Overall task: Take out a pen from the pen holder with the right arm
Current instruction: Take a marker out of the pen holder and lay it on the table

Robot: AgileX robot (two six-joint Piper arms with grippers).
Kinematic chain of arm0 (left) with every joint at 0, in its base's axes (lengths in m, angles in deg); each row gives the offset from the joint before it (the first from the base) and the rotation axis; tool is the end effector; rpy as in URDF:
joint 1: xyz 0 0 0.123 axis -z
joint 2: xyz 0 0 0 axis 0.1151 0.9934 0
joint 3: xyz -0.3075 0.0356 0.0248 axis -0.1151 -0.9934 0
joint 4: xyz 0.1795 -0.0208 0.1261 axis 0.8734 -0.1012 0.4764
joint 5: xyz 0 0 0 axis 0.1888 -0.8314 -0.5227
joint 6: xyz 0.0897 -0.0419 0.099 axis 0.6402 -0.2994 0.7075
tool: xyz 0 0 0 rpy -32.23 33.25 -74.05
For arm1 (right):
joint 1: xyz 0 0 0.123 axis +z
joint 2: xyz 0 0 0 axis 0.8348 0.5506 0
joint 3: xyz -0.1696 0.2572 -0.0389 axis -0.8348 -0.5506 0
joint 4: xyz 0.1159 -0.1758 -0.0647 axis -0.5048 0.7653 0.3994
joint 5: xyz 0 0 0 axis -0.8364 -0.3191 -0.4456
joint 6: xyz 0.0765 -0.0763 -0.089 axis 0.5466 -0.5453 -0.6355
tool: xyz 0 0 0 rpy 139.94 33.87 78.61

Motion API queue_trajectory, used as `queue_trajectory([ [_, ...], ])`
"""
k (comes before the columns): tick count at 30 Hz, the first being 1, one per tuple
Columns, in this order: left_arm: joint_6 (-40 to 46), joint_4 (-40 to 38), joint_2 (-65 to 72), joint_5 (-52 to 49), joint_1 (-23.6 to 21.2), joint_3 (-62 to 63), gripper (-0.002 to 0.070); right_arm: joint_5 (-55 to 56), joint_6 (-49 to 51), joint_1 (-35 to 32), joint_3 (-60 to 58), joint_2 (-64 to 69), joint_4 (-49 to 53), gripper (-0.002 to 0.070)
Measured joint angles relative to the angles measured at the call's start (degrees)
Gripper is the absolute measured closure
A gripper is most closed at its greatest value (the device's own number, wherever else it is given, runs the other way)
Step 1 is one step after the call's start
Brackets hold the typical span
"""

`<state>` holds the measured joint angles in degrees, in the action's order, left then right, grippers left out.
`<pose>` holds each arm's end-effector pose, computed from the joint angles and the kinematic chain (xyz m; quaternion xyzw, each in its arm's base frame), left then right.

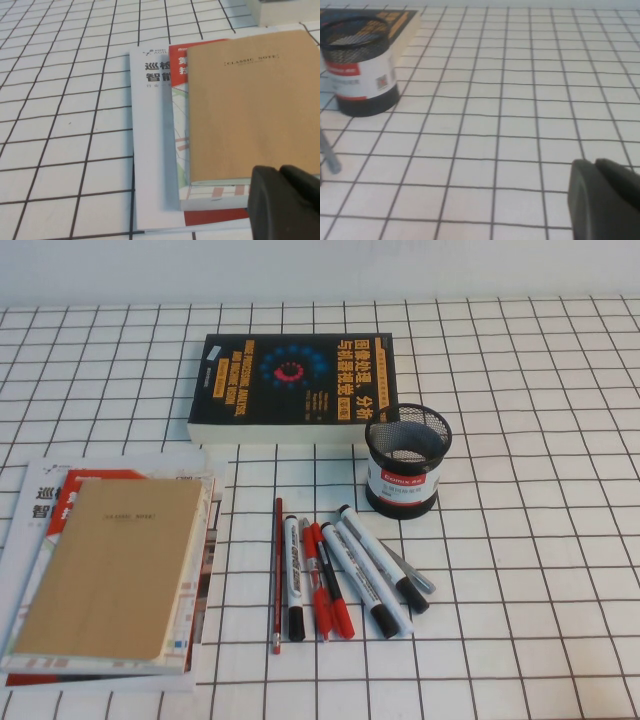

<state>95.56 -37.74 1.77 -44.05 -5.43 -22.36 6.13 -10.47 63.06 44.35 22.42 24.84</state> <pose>0.0412 -0.0021 0.1561 0.0639 0.8045 0.0296 0.5897 0.0549 0.0085 0.1888 -0.0343 0.7882 0.0529 0.6122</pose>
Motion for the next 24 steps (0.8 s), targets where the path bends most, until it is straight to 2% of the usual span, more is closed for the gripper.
queue_trajectory([
  [6, 0.00, 0.00, 0.00, 0.00, 0.00, 0.00, 0.0679, 1.27, 0.05, -6.75, -2.90, -8.07, -1.88, 0.0692],
  [14, 0.00, 0.00, 0.00, 0.00, 0.00, 0.00, 0.0679, -8.62, 0.14, -7.11, -3.02, -8.48, -2.34, 0.0692],
  [24, 0.00, 0.00, 0.00, 0.00, 0.00, 0.00, 0.0679, -9.18, 0.14, -7.11, -3.02, -8.48, -2.34, 0.0692],
])
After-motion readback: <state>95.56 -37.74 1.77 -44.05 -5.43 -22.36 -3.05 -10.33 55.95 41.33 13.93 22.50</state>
